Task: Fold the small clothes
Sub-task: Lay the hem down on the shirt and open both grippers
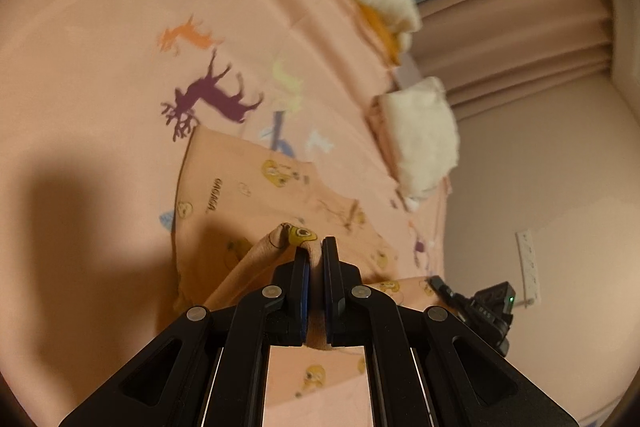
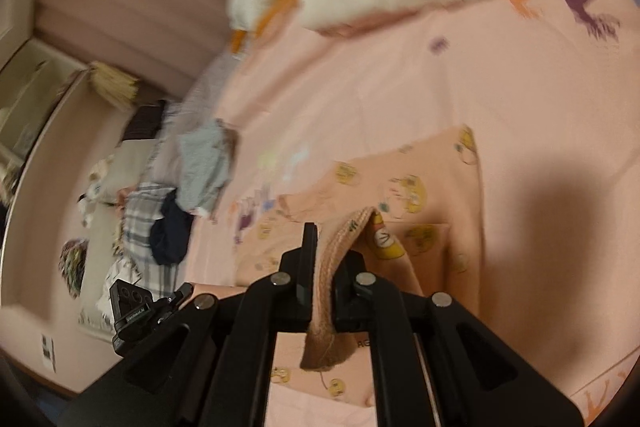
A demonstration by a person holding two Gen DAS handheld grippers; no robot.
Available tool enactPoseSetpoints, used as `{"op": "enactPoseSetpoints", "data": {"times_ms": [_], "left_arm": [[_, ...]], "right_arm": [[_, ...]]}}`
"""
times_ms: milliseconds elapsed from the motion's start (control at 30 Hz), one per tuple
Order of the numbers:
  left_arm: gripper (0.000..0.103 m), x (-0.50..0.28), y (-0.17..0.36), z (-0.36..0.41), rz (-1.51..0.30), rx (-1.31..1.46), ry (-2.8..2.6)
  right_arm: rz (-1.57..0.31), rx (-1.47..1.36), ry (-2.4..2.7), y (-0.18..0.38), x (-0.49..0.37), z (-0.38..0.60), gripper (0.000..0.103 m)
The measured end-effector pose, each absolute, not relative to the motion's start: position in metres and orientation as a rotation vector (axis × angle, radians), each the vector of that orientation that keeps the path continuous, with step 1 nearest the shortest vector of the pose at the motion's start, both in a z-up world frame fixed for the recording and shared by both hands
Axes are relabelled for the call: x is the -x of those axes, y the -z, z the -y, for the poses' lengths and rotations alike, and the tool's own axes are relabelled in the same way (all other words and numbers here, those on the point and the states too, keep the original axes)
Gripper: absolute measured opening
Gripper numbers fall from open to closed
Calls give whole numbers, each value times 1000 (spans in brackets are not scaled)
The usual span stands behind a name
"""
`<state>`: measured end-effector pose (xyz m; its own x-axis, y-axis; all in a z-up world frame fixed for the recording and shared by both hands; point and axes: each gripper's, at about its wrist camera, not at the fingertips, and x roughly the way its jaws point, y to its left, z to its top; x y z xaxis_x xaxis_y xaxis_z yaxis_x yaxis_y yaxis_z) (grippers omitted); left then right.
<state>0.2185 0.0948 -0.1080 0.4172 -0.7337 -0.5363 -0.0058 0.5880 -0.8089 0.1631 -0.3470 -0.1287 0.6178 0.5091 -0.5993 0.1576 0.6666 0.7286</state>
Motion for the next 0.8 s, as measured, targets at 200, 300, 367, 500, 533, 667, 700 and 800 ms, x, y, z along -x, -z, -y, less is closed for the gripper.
{"op": "enactPoseSetpoints", "data": {"times_ms": [200,300,367,500,533,667,700,800], "left_arm": [[2,-255,149,-94,-1193,933,440],[2,-267,164,-99,-1237,1026,427],[2,-274,169,-104,-1245,1078,412],[2,-287,183,-114,-1250,1206,385],[2,-290,184,-115,-1249,1213,373],[36,-300,190,-117,-1264,1265,357],[38,-300,187,-119,-1251,1265,353],[41,-305,174,-117,-1249,1180,367]], "right_arm": [[-1044,-969,-152,166,-190,363,12],[-1064,-1102,-146,181,-198,375,37],[-1039,-1248,-142,191,-200,387,39],[-946,-1395,-102,203,-205,407,39],[-927,-1408,-102,205,-205,408,39],[-858,-1360,-68,200,-207,417,39],[-850,-1341,-60,198,-207,419,39],[-809,-1259,-66,184,-201,422,39]]}}
